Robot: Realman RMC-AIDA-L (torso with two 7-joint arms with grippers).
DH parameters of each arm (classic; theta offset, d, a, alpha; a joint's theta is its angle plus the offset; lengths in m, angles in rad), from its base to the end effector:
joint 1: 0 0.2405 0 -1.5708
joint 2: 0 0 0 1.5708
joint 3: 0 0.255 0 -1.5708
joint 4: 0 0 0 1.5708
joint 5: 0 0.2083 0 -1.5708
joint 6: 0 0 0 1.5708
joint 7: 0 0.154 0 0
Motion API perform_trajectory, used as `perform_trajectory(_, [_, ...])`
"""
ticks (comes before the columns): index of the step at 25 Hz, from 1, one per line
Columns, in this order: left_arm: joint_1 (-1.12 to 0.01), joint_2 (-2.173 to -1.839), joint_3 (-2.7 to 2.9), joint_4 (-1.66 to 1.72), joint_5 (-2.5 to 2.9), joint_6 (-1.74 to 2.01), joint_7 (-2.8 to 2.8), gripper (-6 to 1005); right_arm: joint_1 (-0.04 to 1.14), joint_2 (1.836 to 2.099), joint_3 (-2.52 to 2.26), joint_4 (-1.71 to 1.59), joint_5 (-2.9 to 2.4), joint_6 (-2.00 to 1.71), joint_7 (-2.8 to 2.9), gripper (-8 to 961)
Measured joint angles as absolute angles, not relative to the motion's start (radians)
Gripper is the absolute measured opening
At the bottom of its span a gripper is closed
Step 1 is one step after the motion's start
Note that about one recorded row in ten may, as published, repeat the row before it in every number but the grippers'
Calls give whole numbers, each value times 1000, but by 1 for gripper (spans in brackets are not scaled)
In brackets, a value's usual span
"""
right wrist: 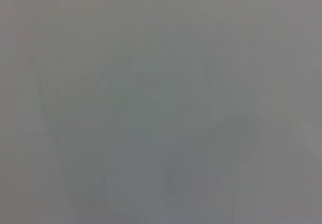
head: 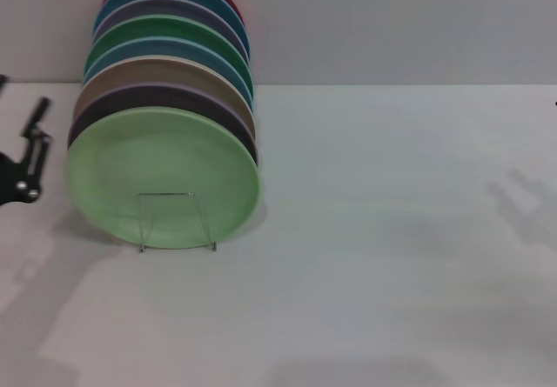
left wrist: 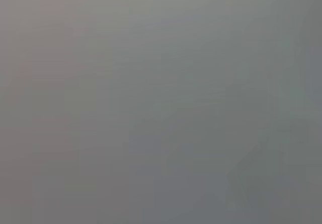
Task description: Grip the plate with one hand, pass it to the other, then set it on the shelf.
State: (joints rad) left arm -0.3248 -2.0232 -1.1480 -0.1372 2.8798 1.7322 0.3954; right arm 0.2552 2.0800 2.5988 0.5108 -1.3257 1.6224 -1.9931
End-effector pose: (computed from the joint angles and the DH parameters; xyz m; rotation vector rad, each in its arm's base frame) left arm -0.2863 0.2775 0.0277 -1.5498 0.4268 -0.6027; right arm 0.3148 0.2838 0.0702 -1.8824 0.6281 1.2448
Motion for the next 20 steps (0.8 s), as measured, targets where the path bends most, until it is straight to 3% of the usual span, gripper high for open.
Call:
perform_trajectory(1, [-297,-2053,-1242,-148,2879,1742,383,370,253,2082,2601,503,-1322,1622,-2014,511])
perform_trajectory(4, [-257,-2079,-1384,-159,2872,1736,329,371,253,2084,2602,484,-1320,1626,-2058,511])
perform_trajectory(8, [-207,-2074,-1427,-143,2820,1720,79,372,246,2089,2601,439,-1297,1632,-2218,511])
perform_trajectory(20, [-158,-2078,-1415,-110,2707,1663,-65,527,264,2093,2589,241,-1059,1633,-2559,511])
